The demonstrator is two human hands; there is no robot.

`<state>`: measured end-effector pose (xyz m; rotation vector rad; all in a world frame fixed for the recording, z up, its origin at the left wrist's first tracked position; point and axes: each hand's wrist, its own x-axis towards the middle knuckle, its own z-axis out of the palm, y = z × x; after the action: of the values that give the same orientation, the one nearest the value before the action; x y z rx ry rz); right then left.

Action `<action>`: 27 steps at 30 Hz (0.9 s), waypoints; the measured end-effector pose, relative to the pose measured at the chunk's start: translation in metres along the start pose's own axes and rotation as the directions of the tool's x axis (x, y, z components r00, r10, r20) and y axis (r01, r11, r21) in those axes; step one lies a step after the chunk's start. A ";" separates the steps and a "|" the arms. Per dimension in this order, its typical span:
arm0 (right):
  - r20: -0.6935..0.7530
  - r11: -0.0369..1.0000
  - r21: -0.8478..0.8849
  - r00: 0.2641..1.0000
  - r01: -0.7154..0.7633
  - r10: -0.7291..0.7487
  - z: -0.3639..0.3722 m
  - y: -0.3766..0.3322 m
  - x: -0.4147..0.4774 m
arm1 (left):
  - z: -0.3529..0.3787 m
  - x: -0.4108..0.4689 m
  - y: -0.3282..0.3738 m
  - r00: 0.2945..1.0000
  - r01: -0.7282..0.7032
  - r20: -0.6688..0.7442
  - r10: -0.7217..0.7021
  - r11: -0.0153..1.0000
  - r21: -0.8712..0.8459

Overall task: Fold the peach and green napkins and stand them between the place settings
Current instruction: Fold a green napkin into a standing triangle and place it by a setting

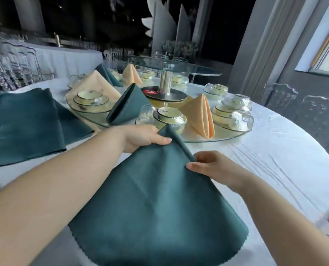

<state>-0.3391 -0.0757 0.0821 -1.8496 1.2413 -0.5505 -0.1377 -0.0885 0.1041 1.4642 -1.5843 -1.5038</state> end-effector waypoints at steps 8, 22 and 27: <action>-0.164 0.996 0.018 0.983 -0.083 0.085 -0.013 0.032 0.045 | -0.005 0.063 0.007 0.992 0.104 0.071 -0.102 0.994 -0.025; -0.218 0.997 -0.036 0.974 -0.063 0.054 -0.009 0.044 0.064 | -0.030 0.030 -0.042 0.984 0.178 -0.021 -0.179 0.945 0.276; -0.211 0.998 -0.061 0.977 -0.034 0.020 -0.006 0.039 0.068 | -0.049 -0.005 -0.051 0.957 0.271 -0.050 -0.286 0.819 0.505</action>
<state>-0.3365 -0.1463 0.0481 -1.8622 1.4358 -0.7134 -0.0749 -0.0923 0.0718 2.0518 -1.9530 -1.3069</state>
